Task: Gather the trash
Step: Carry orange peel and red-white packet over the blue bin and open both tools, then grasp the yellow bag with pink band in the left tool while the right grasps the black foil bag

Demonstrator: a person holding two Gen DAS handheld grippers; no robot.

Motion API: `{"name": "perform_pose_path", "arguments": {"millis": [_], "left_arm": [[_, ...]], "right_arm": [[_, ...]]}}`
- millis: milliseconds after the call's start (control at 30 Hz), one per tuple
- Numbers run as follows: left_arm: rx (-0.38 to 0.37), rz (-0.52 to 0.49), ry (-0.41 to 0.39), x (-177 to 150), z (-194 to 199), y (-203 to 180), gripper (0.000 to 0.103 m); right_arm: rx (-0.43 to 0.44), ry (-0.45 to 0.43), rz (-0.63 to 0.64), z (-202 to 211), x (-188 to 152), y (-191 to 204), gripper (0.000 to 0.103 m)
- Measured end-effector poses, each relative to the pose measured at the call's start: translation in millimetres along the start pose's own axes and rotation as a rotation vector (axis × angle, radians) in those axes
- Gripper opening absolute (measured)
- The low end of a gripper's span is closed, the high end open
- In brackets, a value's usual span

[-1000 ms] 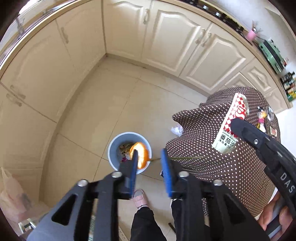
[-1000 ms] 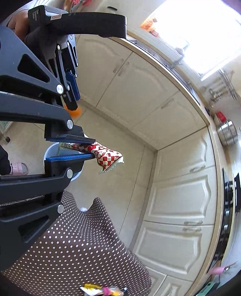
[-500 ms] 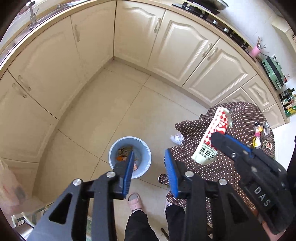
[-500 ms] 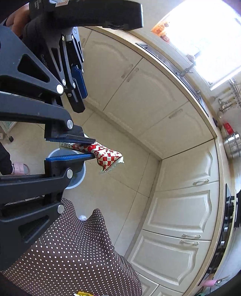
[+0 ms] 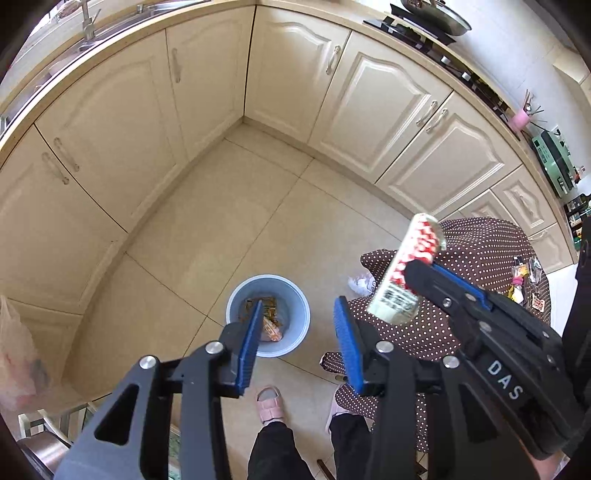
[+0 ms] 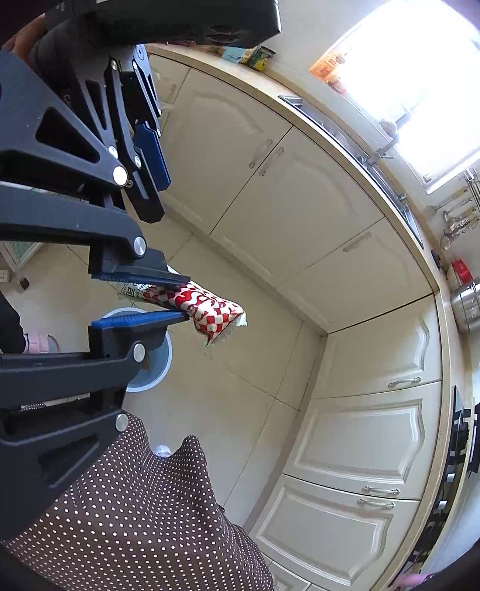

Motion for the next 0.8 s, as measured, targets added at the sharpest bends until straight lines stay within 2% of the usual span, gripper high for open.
{"name": "perform_pose_path", "arguments": {"millis": [133, 300, 433, 567, 800], "left_arm": [[0.007, 0.0, 0.002, 0, 0, -3, 0.04], [0.006, -0.015, 0.007, 1, -2, -17, 0.04], [-0.004, -0.048, 0.009, 6, -7, -41, 0.04], [-0.025, -0.1, 0.013, 11, -14, -84, 0.04], [-0.088, -0.235, 0.039, 6, -33, -191, 0.045]], "right_arm": [[0.005, 0.002, -0.008, 0, 1, -5, 0.024], [0.001, -0.007, -0.029, 7, 2, -20, 0.024], [-0.022, -0.026, -0.067, 21, 4, -49, 0.025], [-0.061, -0.052, -0.117, 44, 6, -91, 0.026], [-0.15, -0.112, -0.23, 100, 0, -184, 0.028]]}}
Point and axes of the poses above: each gripper's, at about its wrist camera, not at the fingertips, and z roughly against the way its jaws point, y to its left, x to its top, the point moved 9 cm from there along -z, roughly the way its jaws point, and after that the axes turned 2 degrees about -y, right-handed, at the moved point
